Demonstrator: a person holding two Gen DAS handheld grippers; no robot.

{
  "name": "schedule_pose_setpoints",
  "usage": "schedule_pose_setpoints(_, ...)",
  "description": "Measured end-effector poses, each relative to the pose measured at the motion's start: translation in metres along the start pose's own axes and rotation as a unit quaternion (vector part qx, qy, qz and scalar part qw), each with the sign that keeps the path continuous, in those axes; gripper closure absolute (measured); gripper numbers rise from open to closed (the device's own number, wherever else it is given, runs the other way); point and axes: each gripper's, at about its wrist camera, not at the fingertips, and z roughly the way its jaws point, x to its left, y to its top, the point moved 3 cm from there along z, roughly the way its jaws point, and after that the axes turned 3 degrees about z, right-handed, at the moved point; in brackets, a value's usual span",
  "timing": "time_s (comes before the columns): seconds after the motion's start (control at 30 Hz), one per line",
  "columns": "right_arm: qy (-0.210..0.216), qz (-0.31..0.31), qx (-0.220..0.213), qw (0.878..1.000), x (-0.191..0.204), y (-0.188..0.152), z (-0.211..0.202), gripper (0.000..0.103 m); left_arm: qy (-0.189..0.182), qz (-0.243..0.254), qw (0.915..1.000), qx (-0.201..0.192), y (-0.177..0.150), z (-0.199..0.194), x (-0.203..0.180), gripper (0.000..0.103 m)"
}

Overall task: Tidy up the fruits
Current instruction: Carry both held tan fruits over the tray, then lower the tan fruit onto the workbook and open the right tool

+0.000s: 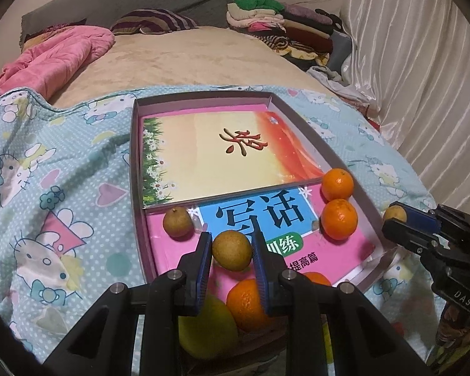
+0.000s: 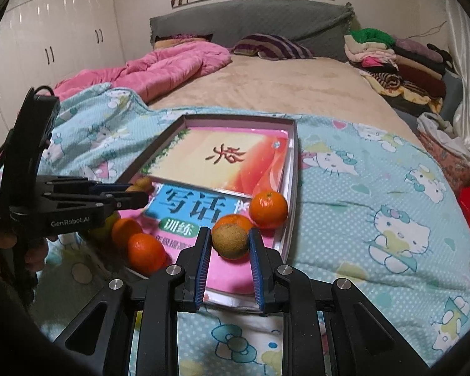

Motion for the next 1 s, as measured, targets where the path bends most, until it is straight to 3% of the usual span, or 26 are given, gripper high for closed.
schedule_pose_setpoints(1.0, -0.027, -0.017, 0.036, 0.999, 0.000, -0.015, 0.024, 0.078, 0.021, -0.008, 0.9996, 0.016, -0.005, 0.012, 0.007, 0.077)
